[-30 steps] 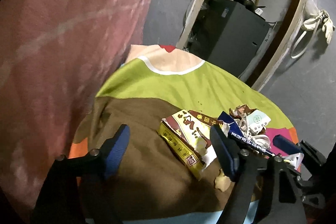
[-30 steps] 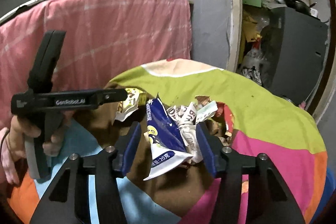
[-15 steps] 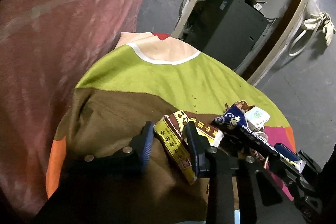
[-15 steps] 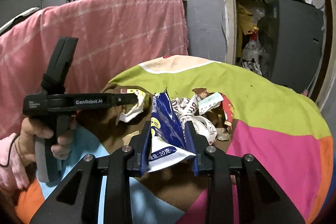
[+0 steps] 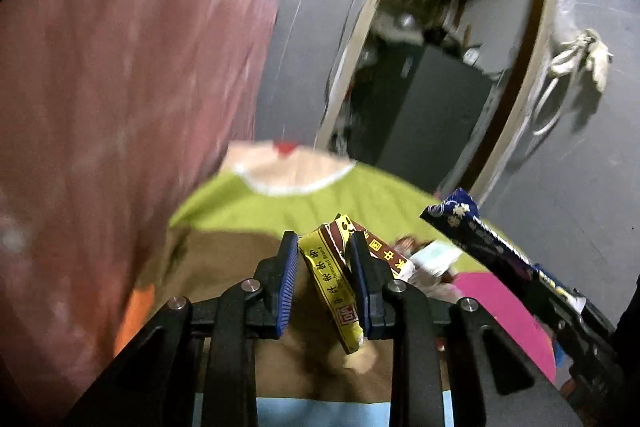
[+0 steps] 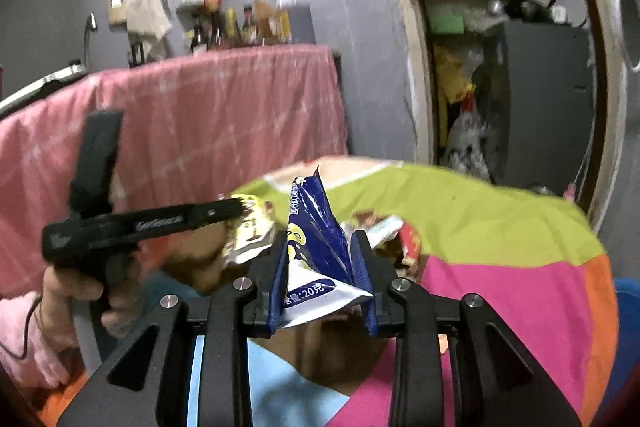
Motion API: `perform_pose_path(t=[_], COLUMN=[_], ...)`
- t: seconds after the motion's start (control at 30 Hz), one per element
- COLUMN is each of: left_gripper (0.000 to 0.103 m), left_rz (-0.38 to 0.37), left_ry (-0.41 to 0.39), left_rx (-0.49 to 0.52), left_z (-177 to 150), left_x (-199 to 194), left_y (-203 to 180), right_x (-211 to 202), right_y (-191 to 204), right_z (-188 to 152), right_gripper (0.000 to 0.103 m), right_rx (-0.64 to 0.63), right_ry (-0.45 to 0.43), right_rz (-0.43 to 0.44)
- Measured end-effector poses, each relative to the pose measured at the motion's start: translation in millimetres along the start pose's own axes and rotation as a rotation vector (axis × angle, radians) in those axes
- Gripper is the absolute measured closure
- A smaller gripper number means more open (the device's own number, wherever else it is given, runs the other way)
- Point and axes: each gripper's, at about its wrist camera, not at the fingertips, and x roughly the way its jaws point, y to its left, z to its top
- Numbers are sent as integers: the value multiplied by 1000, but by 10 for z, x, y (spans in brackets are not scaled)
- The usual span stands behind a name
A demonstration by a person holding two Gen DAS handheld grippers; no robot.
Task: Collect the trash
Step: 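Carry the yellow box and blue bag over the basin and release both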
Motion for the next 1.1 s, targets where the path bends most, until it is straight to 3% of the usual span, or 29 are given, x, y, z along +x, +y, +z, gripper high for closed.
perform_pose_path(t=[0.3,0.5,0.63,0.87,0.97,1.1], left_gripper=[81,81,81,81,81,81], left_rz=[-81,-150,-209,-266,-286,-305], left_ry=[-262,-428,-484,-451,-369,-203], left_rx=[125,182,206,231,253,274], left_z=[59,-4,-92,-318,-437,-590], left_x=[-455,-619,-625,-343,-125,251], left_y=[-863,-1559,-2075,-2862,-3159,-3457], right_x=[-819,-1368,-1714,-2136,-2196,-2182], right_y=[-75,-330,-598,-1254,-1543,-1867], right_z=[331,475,469,241,73,-148], right_gripper=[75,75,75,75,75,74], right_rx=[-71,-109,-139,-114,-72,-16], right_ry=[-285,-406,-451,-435,-383,-312], right_rz=[-197,-352,-466,-613,-648,-665])
